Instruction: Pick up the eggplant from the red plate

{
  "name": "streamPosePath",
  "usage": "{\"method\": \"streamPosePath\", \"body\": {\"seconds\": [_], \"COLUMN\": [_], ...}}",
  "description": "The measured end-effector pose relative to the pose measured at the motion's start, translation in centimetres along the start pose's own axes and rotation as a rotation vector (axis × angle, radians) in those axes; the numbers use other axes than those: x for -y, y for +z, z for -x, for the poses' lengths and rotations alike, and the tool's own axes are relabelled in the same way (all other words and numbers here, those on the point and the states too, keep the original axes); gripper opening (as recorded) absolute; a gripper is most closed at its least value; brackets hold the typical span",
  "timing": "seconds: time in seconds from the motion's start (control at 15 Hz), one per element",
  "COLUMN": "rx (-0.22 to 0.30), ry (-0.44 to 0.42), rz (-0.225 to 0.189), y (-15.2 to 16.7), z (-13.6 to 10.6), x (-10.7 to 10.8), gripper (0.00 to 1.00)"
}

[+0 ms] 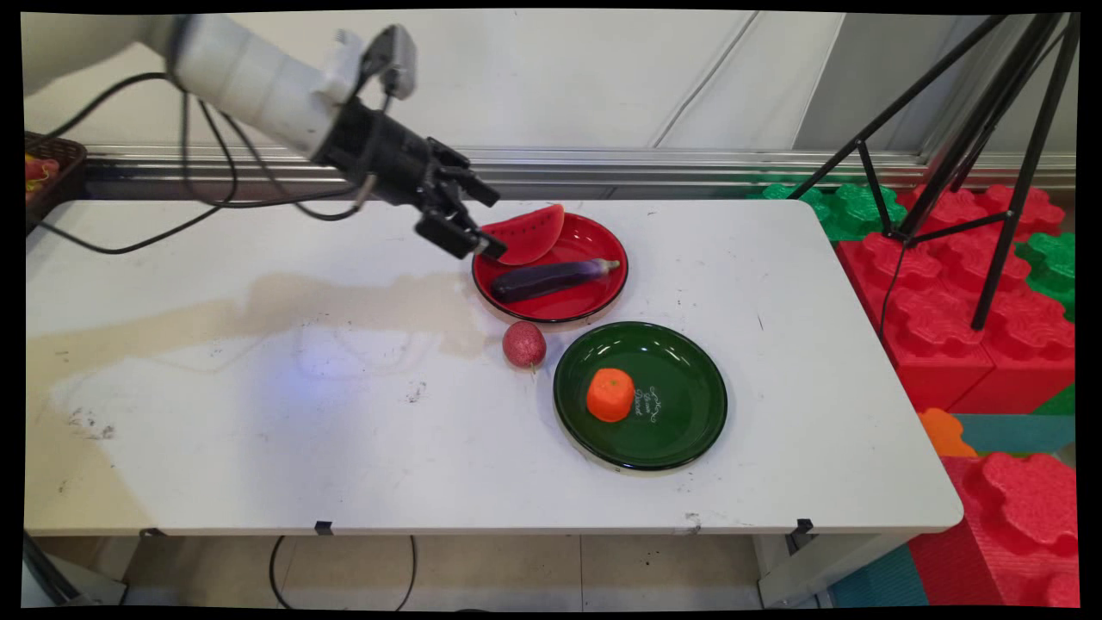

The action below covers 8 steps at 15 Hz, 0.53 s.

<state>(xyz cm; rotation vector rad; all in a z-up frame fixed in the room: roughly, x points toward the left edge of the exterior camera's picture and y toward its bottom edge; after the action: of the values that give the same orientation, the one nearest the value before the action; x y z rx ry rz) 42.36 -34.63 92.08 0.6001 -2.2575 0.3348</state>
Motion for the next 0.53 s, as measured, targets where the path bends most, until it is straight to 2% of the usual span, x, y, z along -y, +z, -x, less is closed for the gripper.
{"method": "streamPosePath", "body": {"seconds": [0.27, 0.53], "rx": [0.05, 0.096], "ry": [-0.002, 0.003], "rz": [-0.043, -0.064], "y": [4.1, 7.5], "z": [-0.6, -1.2], "x": [2.1, 3.5], "gripper": [1.0, 1.0]}}
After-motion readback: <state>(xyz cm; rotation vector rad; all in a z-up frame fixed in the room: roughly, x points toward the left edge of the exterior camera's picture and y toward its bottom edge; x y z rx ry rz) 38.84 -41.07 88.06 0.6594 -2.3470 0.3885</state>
